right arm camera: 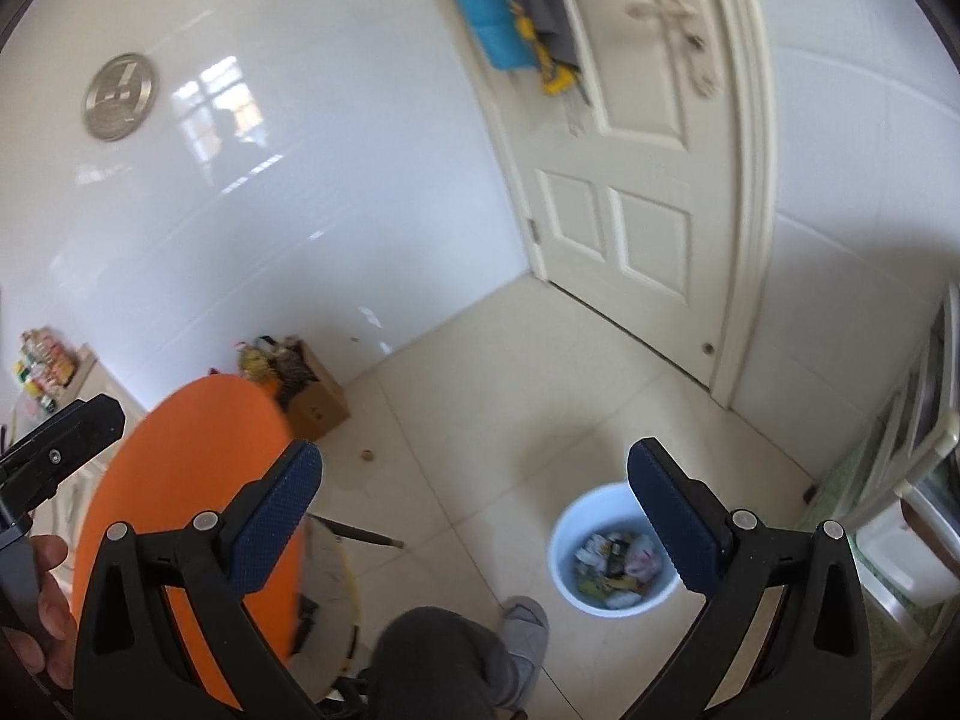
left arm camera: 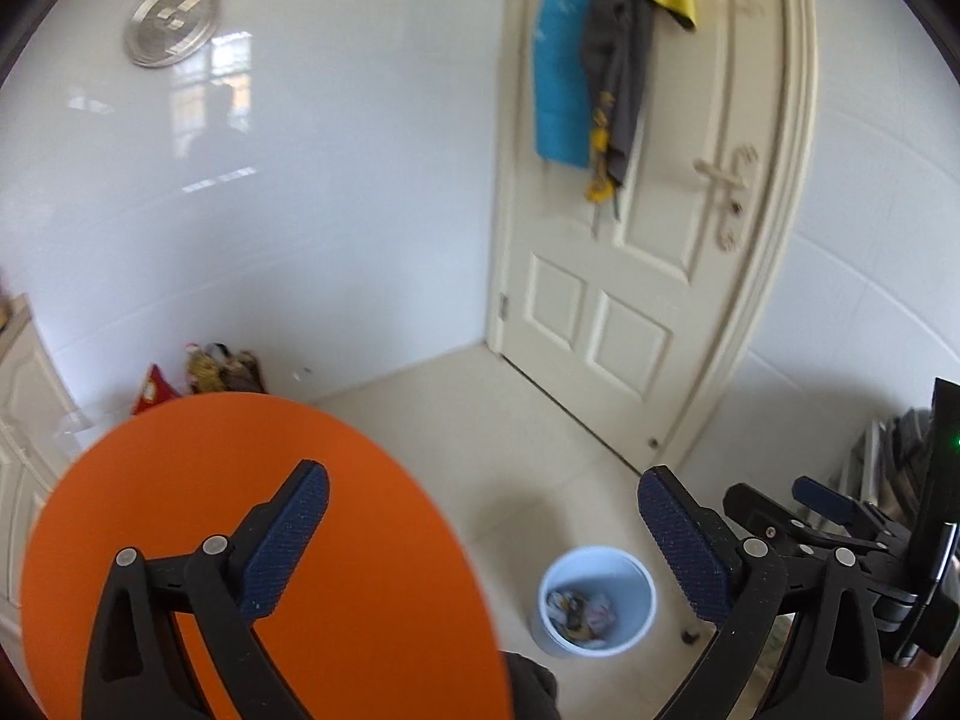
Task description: Collect trash
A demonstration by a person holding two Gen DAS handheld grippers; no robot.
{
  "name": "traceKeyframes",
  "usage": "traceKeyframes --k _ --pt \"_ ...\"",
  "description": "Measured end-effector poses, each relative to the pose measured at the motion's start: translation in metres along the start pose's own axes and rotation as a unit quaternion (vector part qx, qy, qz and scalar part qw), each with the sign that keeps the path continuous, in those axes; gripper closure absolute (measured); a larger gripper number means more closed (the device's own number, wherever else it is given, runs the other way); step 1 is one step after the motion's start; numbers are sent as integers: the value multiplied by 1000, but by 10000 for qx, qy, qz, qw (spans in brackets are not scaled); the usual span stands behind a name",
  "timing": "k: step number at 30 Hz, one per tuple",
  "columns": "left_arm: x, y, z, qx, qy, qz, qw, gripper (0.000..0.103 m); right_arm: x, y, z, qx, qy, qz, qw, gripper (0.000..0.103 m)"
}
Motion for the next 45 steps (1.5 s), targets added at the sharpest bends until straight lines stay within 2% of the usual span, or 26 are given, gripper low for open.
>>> traceKeyframes --k 7,11,14,22,28,31,36,39,42,45 --pt "-54 -79 97 713 675 506 9939 1 -104 -17 31 217 510 769 9955 0" --pt "-71 -136 147 1024 1101 909 9844 1 -155 -34 44 257 741 1181 9899 0" --pt "-62 -180 169 1153 1327 1198 9771 1 -191 -50 55 319 884 1457 9849 0" --pt "-46 -276 225 1365 1896 1778 9559 1 -255 -97 80 481 1085 2106 9703 0" --pt "-17 -321 245 1400 2097 1983 9472 1 -281 -133 103 612 1135 2447 9610 0" --pt "-6 -332 255 1403 2098 2045 9458 1 -291 -147 113 706 1147 2565 9571 0" --pt "6 -354 285 1551 2313 2077 9377 1 -296 -158 126 868 1160 2570 9555 0" --pt "14 -365 291 1497 2192 2150 9398 1 -295 -162 131 927 1138 2552 9557 0" --pt "17 -367 294 1434 2140 2231 9401 1 -292 -164 134 944 1149 2557 9552 0" --pt "21 -360 297 1394 2327 2218 9366 1 -291 -166 136 981 1093 2605 9542 0"
Point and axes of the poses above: each gripper's, at about its wrist camera, not at the fingertips, and z roughly against the way its jaws point, x to its right, y to its top, the point moved 2 cm from there along -z, roughly the way its jaws point, and after that the axes turned 14 degrees about -x, right-handed, at the moved point
